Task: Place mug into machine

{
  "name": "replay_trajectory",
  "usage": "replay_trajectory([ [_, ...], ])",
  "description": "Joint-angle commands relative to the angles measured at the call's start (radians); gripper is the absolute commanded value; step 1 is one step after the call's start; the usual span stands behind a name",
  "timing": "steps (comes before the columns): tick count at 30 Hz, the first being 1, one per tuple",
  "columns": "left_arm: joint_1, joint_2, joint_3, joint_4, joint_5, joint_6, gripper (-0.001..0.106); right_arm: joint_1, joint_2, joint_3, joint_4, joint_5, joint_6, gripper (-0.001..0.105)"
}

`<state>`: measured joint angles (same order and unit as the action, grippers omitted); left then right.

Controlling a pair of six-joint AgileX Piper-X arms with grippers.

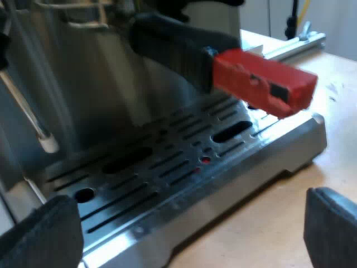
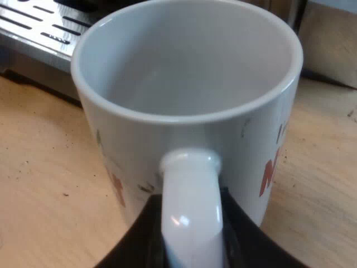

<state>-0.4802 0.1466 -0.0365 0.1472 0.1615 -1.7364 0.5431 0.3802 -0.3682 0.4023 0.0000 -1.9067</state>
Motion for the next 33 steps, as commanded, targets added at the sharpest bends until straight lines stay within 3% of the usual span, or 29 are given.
replay_trajectory([
  [1, -0.005, -0.002, 0.0, -0.027, -0.017, -0.001, 0.081, 0.098, 0.014, -0.025, -0.062, 0.092, 0.02, 0.0],
  [6, -0.005, -0.002, 0.0, -0.027, -0.039, -0.001, 0.081, 0.196, 0.074, -0.025, -0.123, 0.174, 0.054, 0.0],
  [9, -0.005, -0.002, 0.0, -0.027, -0.039, -0.001, 0.081, 0.292, 0.209, -0.025, -0.304, 0.257, 0.08, 0.0],
  [17, -0.005, -0.002, 0.0, -0.027, -0.039, -0.001, 0.081, 0.323, 0.511, -0.028, -0.67, 0.273, 0.149, 0.0],
  [33, -0.005, -0.002, 0.0, -0.027, -0.039, -0.001, 0.081, 0.323, 0.895, -0.168, -0.916, 0.291, 0.154, 0.0],
])
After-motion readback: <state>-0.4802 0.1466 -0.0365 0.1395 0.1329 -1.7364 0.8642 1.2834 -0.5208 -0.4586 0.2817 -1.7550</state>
